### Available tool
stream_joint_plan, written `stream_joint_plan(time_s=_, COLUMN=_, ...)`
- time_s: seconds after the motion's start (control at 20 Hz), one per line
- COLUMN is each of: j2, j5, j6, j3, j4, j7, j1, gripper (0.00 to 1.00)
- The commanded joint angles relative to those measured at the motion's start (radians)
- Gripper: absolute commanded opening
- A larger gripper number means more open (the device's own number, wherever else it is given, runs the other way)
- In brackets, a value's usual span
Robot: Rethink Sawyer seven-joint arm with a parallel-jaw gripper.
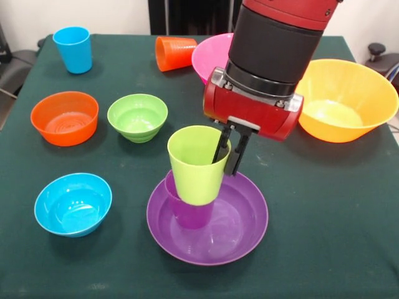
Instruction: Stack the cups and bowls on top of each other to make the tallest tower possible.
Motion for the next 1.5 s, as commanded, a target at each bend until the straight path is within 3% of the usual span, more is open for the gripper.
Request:
stream_joint_plan(time_s=0.05, j2=0.001, j5=0.026, j6=0.177, j3=0.033, j4=-0.064, j7=0.076, j1=0.022, gripper=0.00)
stream_joint_plan(time_s=0.85, j2=0.097, j5=0.056, j6=0.234, j3=-0.014, j4=-0.220, j7=0.143, j1=0.065, gripper=0.00)
stream_joint_plan(time_s=1.5, j2=0.160, j5=0.093, j6=0.225, j3=-0.056, j4=-0.287, j7=0.162, j1=0.083, gripper=0.00)
